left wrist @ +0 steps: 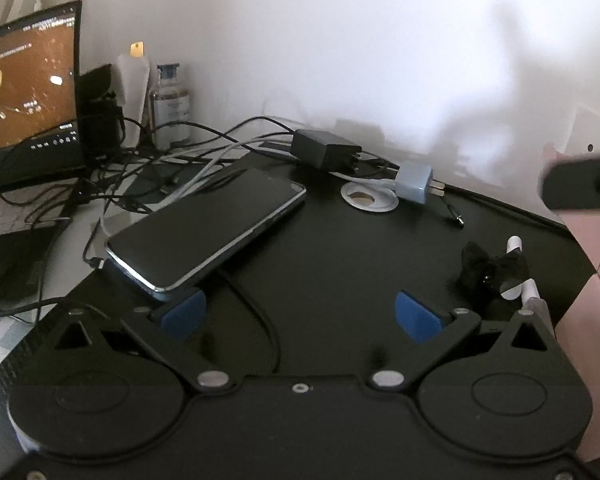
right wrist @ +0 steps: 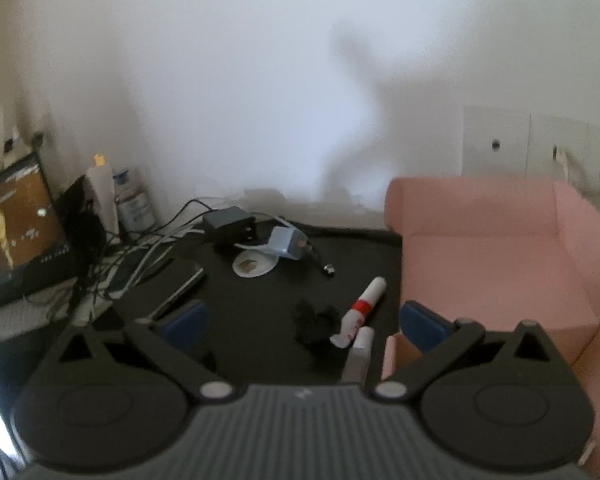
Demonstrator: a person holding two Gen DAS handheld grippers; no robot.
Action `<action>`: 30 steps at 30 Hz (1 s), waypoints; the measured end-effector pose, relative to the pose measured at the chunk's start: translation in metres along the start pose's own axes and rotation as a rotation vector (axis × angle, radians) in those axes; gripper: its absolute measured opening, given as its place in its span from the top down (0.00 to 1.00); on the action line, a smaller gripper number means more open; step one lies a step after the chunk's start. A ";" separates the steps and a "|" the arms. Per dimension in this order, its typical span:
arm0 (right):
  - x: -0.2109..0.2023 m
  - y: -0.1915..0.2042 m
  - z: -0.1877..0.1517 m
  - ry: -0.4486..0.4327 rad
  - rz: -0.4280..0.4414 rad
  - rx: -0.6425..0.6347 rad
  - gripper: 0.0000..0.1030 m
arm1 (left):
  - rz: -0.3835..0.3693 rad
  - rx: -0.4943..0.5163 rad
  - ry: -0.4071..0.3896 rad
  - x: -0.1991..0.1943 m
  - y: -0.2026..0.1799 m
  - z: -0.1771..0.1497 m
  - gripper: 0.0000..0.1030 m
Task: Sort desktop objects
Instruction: 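Reach the right tool to the black fabric item on the desk, then close the right tool on the black fabric item and lift it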
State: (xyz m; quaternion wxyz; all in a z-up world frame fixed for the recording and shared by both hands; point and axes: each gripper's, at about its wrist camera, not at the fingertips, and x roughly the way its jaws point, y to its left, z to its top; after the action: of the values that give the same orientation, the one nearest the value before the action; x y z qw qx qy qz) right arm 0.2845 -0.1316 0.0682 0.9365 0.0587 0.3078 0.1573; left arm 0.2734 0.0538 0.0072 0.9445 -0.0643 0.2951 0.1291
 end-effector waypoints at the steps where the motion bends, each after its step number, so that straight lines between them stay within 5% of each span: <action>1: 0.004 -0.001 0.002 0.011 0.012 0.031 0.01 | 0.003 0.009 0.001 0.000 -0.002 -0.001 0.00; 11: 0.035 0.009 0.020 0.096 0.126 0.071 0.02 | -0.005 -0.001 0.008 0.000 -0.001 0.001 0.00; 19: 0.054 0.002 0.024 0.164 0.173 0.095 0.22 | -0.015 0.018 0.025 0.003 -0.005 0.000 0.00; 22: 0.063 0.001 0.022 0.200 0.157 0.085 0.30 | -0.011 0.011 0.040 0.006 -0.004 0.000 0.00; 30: 0.073 0.006 0.023 0.178 0.038 0.025 0.33 | 0.002 -0.058 0.059 0.010 0.006 0.000 0.00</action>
State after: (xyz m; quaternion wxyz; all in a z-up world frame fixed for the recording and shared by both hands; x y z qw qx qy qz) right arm 0.3526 -0.1021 0.0471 0.9014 0.0620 0.3908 0.1756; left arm 0.2794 0.0620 0.0015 0.9330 -0.0950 0.3192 0.1365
